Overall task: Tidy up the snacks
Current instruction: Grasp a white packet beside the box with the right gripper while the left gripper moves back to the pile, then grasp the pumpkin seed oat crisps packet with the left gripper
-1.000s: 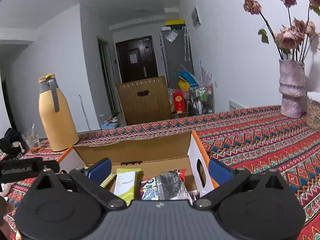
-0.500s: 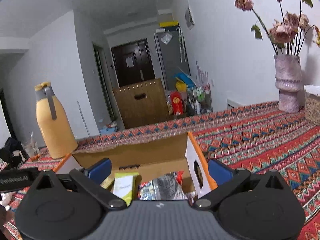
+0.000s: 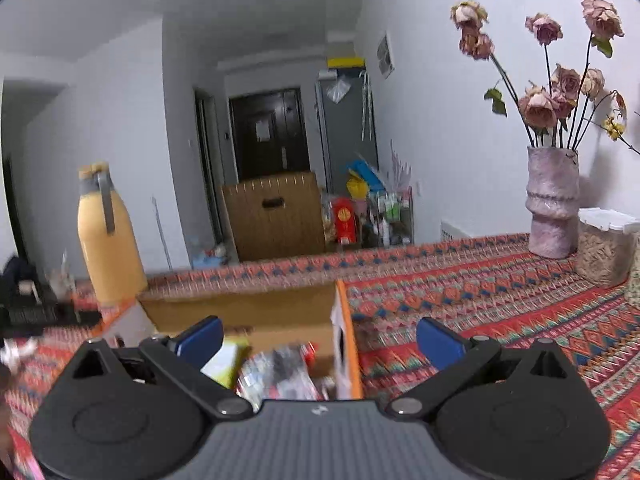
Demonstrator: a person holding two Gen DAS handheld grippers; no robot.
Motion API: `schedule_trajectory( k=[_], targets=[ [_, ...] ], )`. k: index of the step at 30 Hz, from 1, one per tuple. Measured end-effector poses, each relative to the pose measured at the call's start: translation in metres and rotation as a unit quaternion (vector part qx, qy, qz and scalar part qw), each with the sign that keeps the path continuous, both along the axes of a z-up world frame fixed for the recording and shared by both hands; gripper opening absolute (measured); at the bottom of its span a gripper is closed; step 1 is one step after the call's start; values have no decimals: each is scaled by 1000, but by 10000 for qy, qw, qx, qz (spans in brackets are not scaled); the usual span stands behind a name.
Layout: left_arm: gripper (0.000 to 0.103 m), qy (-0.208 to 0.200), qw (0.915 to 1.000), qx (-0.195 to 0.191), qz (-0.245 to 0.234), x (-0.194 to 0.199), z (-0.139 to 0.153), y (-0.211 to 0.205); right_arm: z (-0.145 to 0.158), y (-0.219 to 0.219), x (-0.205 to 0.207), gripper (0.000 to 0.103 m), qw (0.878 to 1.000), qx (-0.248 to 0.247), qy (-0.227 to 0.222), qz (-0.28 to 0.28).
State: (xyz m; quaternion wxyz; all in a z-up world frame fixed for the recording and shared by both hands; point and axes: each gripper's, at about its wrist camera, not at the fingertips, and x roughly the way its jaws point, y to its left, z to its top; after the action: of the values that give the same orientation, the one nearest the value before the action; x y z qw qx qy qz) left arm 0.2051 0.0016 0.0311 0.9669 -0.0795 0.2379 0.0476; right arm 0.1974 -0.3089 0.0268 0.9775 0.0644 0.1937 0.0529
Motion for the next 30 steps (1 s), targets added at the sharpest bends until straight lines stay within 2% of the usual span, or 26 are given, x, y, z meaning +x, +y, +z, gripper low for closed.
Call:
schedule_trajectory(
  k=[8,13,18,23,27,30],
  targets=[
    [103,129,9994,-1,-307,-14,8,-6,-34,-13,-7,101,9953,-433,865,87],
    [103,265,9989,153,-346,-26,3,-4,-56,-11,-1,84,9907,-473,1258,205],
    [103,464,9981,259,-312,-38,-6,8,-70,-9,10,57,9870,-316,1550,276],
    [103,701,9967,354,-206,-49,-18,21,-83,-8,13,43,9826,-284,1814,274],
    [103,851,9957,347,-113,-57,-26,33,-82,-11,5,40,9842,-206,1735,289],
    [103,916,9951,361,-20,-65,-29,41,-74,-13,-9,39,9880,-106,1516,269]
  ],
)
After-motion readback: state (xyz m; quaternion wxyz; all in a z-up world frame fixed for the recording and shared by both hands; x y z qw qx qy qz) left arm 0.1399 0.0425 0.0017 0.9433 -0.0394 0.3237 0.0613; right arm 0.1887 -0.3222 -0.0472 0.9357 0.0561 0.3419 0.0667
